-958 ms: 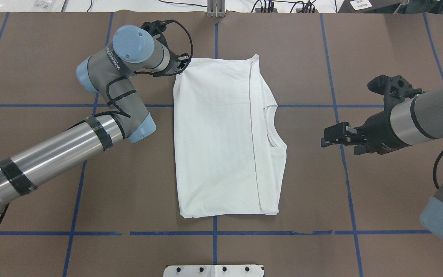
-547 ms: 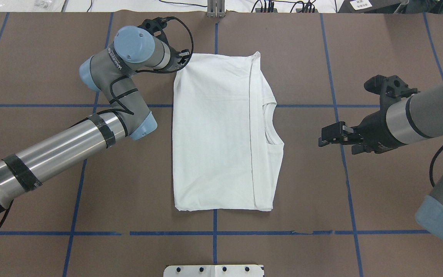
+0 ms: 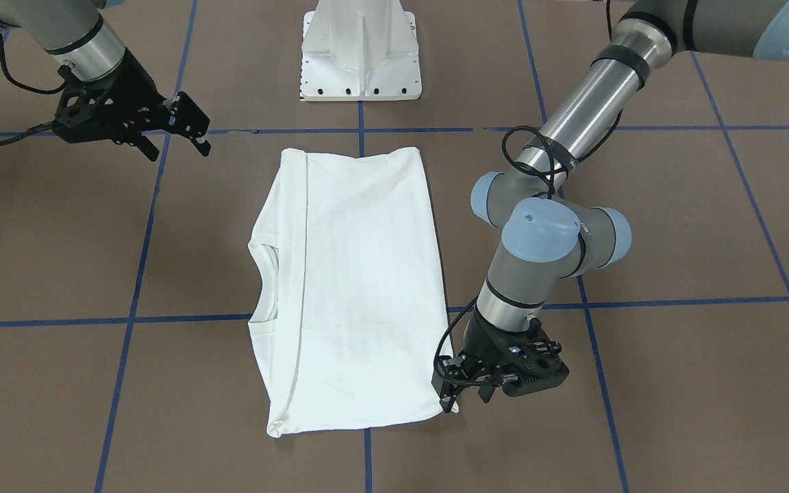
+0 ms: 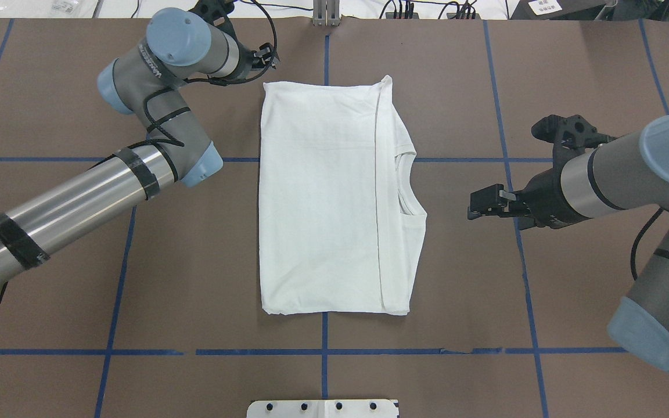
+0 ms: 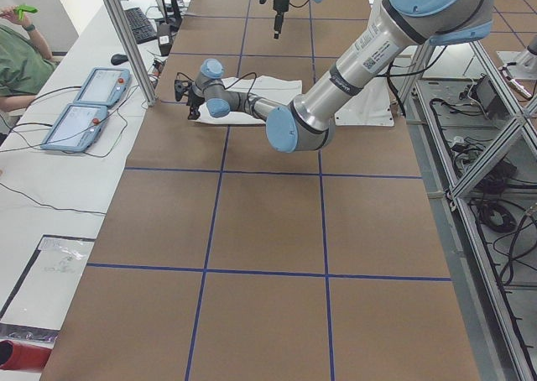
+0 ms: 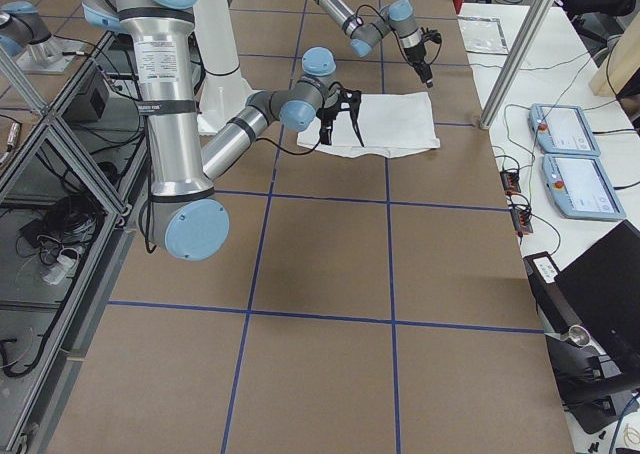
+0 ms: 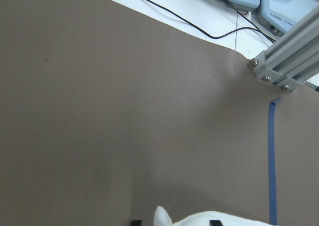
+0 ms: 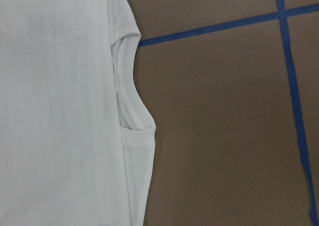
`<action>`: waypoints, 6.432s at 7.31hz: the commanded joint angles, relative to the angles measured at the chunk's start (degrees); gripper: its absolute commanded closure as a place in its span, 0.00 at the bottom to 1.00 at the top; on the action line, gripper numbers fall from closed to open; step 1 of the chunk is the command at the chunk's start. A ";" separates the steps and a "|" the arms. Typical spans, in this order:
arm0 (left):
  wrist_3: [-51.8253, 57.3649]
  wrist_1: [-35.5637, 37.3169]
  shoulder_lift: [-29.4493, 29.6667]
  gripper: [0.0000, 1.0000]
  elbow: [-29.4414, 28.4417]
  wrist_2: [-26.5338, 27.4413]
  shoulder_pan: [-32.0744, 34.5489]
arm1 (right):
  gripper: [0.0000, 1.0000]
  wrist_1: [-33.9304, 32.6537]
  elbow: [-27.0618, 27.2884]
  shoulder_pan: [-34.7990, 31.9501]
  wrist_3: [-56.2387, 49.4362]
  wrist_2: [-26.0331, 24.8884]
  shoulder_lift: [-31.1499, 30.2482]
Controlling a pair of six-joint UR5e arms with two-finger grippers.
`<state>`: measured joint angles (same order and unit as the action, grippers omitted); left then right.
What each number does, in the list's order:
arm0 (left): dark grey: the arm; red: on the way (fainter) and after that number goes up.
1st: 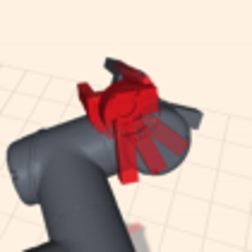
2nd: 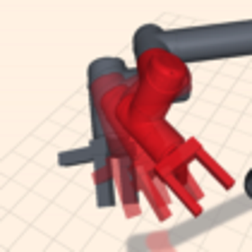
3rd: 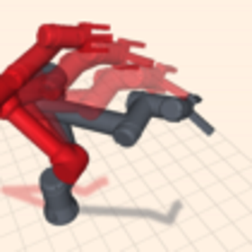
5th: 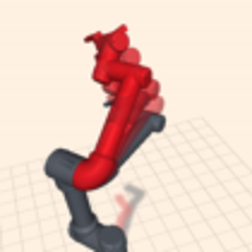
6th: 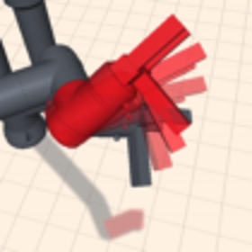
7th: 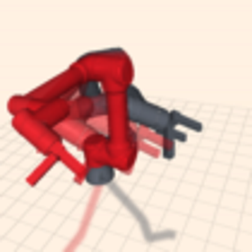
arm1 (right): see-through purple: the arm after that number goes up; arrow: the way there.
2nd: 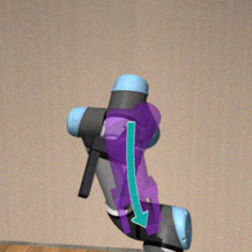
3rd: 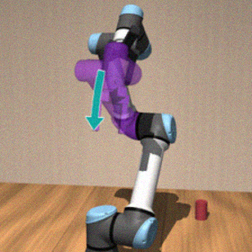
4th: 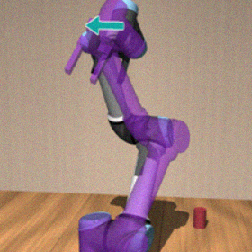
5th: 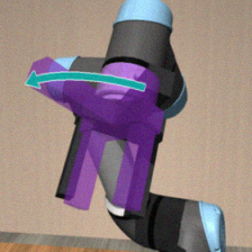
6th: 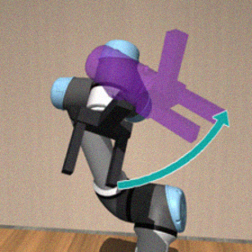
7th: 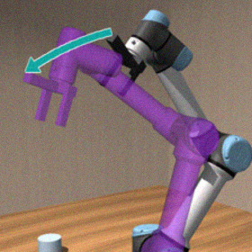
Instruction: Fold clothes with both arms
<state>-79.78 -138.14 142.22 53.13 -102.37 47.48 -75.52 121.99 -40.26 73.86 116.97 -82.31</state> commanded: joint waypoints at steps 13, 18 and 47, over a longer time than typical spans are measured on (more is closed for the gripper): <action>7.27 25.55 -20.93 0.00 43.37 -13.03 1.74 | 0.00 -28.61 -21.45 20.83 -13.73 -18.98 27.11; 6.74 25.55 -20.93 0.00 43.37 -13.03 1.30 | 0.00 -31.44 -21.54 20.83 -15.94 -18.19 26.24; -28.95 29.24 -26.11 0.31 49.44 -3.36 -28.40 | 0.00 -18.70 -6.24 8.18 -11.99 -7.55 17.19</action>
<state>-108.92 -108.90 116.06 102.68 -105.80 18.75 -94.22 115.77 -32.06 61.87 109.42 -65.15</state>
